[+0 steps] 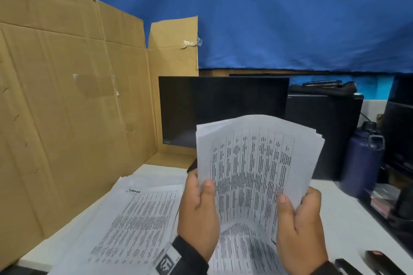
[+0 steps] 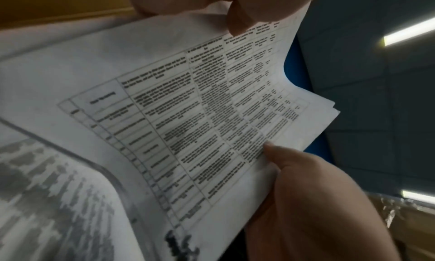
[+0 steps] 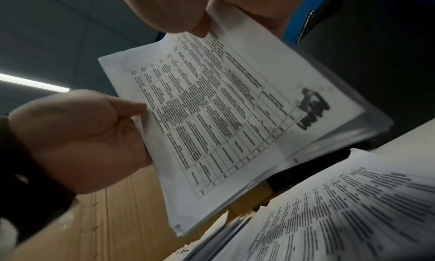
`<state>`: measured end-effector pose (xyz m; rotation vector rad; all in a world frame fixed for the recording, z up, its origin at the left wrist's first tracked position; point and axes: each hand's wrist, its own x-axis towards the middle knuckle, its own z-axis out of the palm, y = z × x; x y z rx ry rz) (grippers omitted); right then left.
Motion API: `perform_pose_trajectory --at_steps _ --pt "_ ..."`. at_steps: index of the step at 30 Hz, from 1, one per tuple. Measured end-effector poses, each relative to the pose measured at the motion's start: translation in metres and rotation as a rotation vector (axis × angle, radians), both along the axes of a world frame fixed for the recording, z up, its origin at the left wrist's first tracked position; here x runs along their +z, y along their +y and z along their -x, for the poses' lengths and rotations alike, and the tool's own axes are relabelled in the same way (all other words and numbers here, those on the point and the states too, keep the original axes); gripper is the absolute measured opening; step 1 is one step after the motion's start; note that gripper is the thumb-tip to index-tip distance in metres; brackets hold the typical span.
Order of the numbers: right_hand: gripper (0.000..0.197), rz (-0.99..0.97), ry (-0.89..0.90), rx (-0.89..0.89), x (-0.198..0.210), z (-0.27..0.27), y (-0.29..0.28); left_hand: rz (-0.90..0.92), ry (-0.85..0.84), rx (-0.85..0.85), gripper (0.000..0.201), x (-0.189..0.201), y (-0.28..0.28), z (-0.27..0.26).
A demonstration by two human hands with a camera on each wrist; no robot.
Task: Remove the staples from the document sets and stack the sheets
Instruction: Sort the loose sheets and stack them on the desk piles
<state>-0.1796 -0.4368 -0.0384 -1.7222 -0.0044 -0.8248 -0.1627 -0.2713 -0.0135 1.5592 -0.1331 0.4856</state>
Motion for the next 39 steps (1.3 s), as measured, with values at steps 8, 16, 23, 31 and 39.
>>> perform_pose_trajectory --at_steps 8,16,23,31,39 --pt "0.016 -0.088 0.134 0.064 -0.024 0.0 -0.003 0.136 0.191 0.02 0.019 -0.046 0.005 -0.007" --pt "0.023 -0.19 0.152 0.055 -0.024 -0.007 -0.008 0.11 0.22 0.036 0.02 -0.055 0.013 -0.02" --pt "0.02 -0.142 0.256 0.086 -0.032 -0.007 -0.006 0.075 0.403 -0.068 0.03 -0.076 0.017 -0.022" --pt "0.024 -0.137 0.366 0.082 -0.037 -0.011 -0.006 0.164 0.475 -0.089 0.022 -0.091 0.018 -0.026" --pt "0.077 0.449 0.652 0.005 0.0 -0.005 -0.016 -0.314 0.284 0.026 0.021 -0.042 0.036 -0.031"
